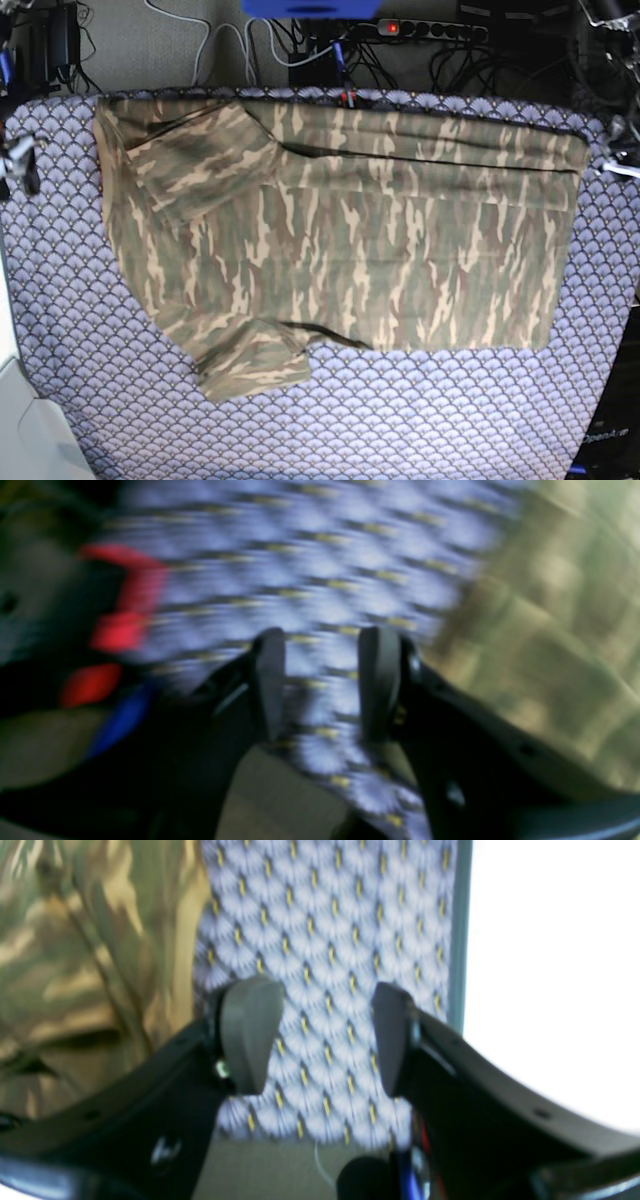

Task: Fold the T-shirt properly
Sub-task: 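Move both grippers down to the shirt's sides near the hem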

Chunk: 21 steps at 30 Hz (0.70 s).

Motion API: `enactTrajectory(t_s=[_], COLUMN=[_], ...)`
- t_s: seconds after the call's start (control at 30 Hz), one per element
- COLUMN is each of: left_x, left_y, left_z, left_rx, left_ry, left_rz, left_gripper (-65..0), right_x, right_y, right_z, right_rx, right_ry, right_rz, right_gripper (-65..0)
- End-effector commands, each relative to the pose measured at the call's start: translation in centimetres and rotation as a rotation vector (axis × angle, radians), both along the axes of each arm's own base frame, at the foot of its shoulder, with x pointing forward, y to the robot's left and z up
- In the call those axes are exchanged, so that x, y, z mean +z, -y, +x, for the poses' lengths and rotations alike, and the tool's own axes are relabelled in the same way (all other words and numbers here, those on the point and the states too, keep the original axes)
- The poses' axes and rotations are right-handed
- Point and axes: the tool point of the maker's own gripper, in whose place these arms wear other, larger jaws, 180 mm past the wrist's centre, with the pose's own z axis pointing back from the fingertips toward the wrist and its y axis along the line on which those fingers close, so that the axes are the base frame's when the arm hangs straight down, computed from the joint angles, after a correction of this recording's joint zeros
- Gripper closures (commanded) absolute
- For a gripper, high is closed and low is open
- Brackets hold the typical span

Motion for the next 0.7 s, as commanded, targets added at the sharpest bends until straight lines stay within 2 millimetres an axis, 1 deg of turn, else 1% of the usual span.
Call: enactTrajectory(t_s=[0.0,0.07,0.13,0.17,0.23,0.33,0.37,0.43,0.47,0.53,0.6,0.67], left_x=[2.9,4.3,5.7,6.4,7.8,8.8,8.9,8.4,8.0,8.0,7.5,6.9], left_y=[-1.1,-1.7,-1.6,-1.2,-1.0,0.2,0.8,1.7,2.4,4.0,4.8,5.5], left_z=[2.3,3.5,5.3,6.7,9.3,13.8,15.0,16.7,17.4,19.2,19.9,20.5], left_rx=[-0.016,-0.020,-0.035,-0.048,-0.074,-0.121,-0.143,-0.178,-0.198,-0.228,-0.237,-0.243], left_ry=[0.080,0.112,0.156,0.183,0.211,0.218,0.206,0.176,0.161,0.178,0.184,0.197], left_rz=[0.043,0.065,0.077,0.075,0.091,0.115,0.129,0.145,0.144,0.144,0.146,0.155], left_gripper=[-24.8,-24.8,-24.8,-24.8,-24.8,-24.8,-24.8,-24.8,-24.8,-24.8,-24.8,-24.8], right_x=[1.8,1.5,1.1,0.8,0.0,-1.0,-1.3,-1.4,-1.2,-0.8,-0.7,-1.3], right_y=[0.6,0.3,0.3,0.2,-0.5,-1.5,-1.8,-2.7,-3.3,-4.6,-6.2,-7.4], right_z=[1.8,4.0,6.1,7.0,8.7,11.4,12.2,13.7,14.6,16.3,18.1,19.2], right_rx=[0.023,0.039,0.050,0.058,0.078,0.096,0.103,0.126,0.143,0.178,0.221,0.247], right_ry=[0.042,0.026,0.015,0.007,-0.010,-0.034,-0.045,-0.055,-0.049,-0.021,-0.018,-0.036], right_rz=[-0.027,-0.006,0.022,0.037,0.073,0.128,0.143,0.160,0.165,0.177,0.189,0.202], right_gripper=[-34.1,-34.1,-34.1,-34.1,-34.1,-34.1,-34.1,-34.1,-34.1,-34.2,-34.1,-34.1])
